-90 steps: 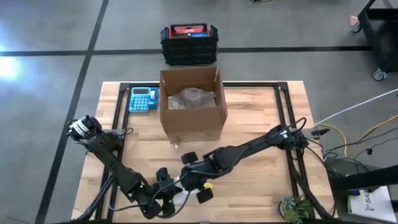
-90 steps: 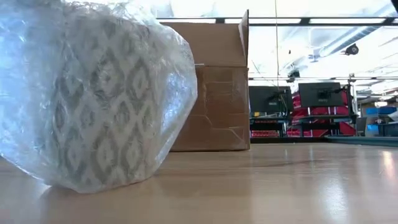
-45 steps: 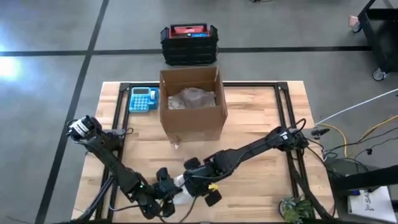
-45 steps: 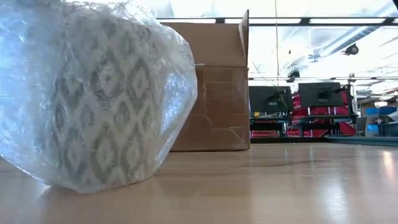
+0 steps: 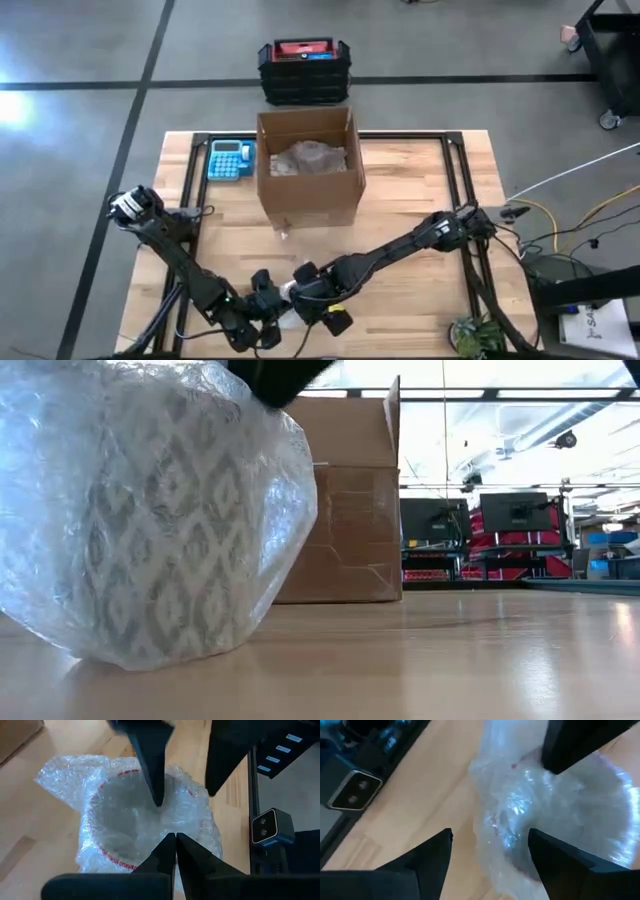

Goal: Wrap mug
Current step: Put the wrapped gray mug into the cardboard box

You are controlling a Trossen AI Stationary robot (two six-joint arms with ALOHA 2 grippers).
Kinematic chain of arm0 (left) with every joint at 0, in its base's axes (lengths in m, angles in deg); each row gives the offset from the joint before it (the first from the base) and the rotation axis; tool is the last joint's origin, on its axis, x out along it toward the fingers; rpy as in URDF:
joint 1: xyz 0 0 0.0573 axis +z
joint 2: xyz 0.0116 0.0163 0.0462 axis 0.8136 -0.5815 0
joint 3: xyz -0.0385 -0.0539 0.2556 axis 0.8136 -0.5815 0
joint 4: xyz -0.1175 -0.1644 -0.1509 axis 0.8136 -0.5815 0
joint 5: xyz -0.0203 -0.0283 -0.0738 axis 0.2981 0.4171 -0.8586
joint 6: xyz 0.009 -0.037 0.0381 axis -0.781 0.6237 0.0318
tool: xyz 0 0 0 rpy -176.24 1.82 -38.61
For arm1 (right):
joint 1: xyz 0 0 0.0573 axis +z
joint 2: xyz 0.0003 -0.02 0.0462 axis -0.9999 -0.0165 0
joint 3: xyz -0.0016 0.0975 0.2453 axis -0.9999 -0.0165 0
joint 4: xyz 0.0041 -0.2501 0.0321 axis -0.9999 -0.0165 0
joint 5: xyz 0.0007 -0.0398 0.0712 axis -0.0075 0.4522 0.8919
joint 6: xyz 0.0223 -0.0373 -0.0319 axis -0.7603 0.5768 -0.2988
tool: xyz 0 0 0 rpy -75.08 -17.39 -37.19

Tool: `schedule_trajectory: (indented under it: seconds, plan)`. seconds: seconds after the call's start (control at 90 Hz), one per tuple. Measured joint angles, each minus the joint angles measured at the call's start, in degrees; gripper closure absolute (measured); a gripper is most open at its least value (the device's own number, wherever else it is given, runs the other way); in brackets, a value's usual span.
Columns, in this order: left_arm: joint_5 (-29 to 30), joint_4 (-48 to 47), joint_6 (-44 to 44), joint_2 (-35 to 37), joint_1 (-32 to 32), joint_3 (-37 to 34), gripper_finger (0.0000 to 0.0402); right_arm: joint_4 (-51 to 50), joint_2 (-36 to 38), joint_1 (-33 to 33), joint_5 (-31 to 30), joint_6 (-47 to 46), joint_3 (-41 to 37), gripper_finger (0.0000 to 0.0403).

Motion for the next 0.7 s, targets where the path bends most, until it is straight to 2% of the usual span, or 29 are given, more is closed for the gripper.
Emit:
schedule_trajectory:
  seconds: [0.156, 0.367, 0.7]
  plan:
    - [0.0, 0.0, 0.0, 0.0, 0.0, 0.0, 0.0402, 0.2, -0.8, 0.0, -2.4, 0.2, 0.1, 0.0179]
    - [0.0, 0.0, 0.0, 0.0, 0.0, 0.0, 0.0402, 1.1, -0.9, 0.0, -2.7, 0.5, 0.0, 0.0197]
    - [0.0, 0.0, 0.0, 0.0, 0.0, 0.0, 0.0402, 3.3, -3.0, -0.1, -3.0, 2.5, -0.1, 0.0202]
